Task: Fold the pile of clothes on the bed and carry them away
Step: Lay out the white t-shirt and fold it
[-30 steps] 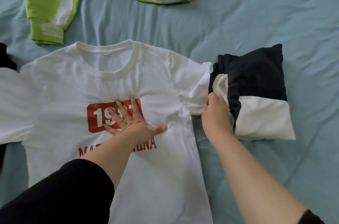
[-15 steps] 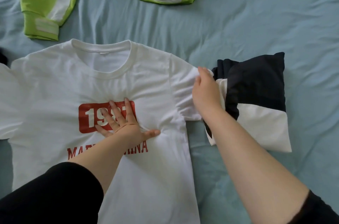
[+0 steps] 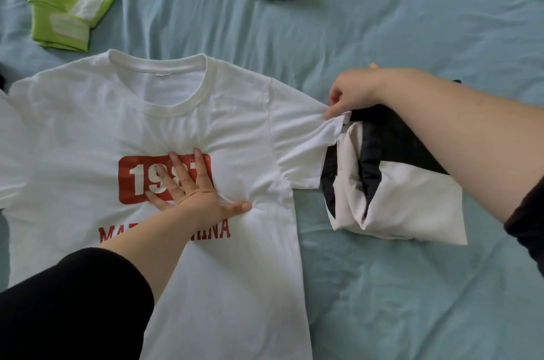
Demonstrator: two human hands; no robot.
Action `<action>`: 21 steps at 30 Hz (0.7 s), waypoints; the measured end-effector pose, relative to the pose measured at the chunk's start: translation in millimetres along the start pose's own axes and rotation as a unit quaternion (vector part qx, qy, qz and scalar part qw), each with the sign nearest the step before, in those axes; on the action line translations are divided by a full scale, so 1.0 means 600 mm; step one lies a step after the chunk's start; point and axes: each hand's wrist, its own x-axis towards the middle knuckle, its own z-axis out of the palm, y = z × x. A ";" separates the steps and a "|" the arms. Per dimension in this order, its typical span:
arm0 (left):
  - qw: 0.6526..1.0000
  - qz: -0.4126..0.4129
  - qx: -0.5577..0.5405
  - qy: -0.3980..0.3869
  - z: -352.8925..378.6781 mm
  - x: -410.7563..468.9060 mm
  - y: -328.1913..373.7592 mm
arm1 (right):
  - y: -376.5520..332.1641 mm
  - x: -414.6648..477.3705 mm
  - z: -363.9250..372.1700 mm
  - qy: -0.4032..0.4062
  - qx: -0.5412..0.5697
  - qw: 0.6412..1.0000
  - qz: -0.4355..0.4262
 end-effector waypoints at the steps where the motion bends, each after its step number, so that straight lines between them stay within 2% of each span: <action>1: 1.000 0.000 0.001 -0.001 0.000 -0.001 0.000 | 0.009 -0.002 -0.002 -0.028 0.021 0.999 -0.012; 4: 1.000 0.000 0.003 -0.001 -0.001 -0.002 0.001 | 0.019 -0.009 0.002 -0.086 0.109 0.989 -0.050; 6: 1.000 0.000 0.004 0.000 -0.001 -0.002 0.000 | 0.019 -0.009 0.006 -0.056 0.147 0.986 -0.055; 8: 1.000 0.003 0.000 0.001 0.000 -0.001 0.000 | 0.021 -0.006 0.006 0.009 0.209 0.977 -0.037; 9: 1.000 0.005 -0.002 0.001 0.000 -0.001 -0.001 | 0.022 -0.003 0.006 0.043 0.270 0.962 -0.019; 11: 1.000 0.007 -0.003 0.002 0.000 -0.001 -0.002 | 0.020 -0.001 0.004 0.095 0.410 0.907 0.028; 12: 1.000 0.007 -0.003 0.002 0.000 -0.002 -0.002 | 0.018 0.000 0.004 0.110 0.453 0.884 0.043; 13: 1.000 0.007 -0.003 0.002 0.000 -0.002 -0.002 | 0.017 0.001 0.006 0.118 0.466 0.876 0.045; 16: 1.000 0.007 -0.004 0.002 -0.001 -0.004 -0.001 | 0.019 0.003 0.013 0.108 0.408 0.906 0.015; 19: 1.000 0.005 -0.003 -0.002 -0.002 -0.005 0.001 | 0.031 0.007 0.011 0.102 0.230 0.968 0.014; 21: 1.000 0.006 -0.001 -0.004 -0.003 -0.006 0.001 | 0.033 0.008 0.011 0.099 0.107 0.988 0.048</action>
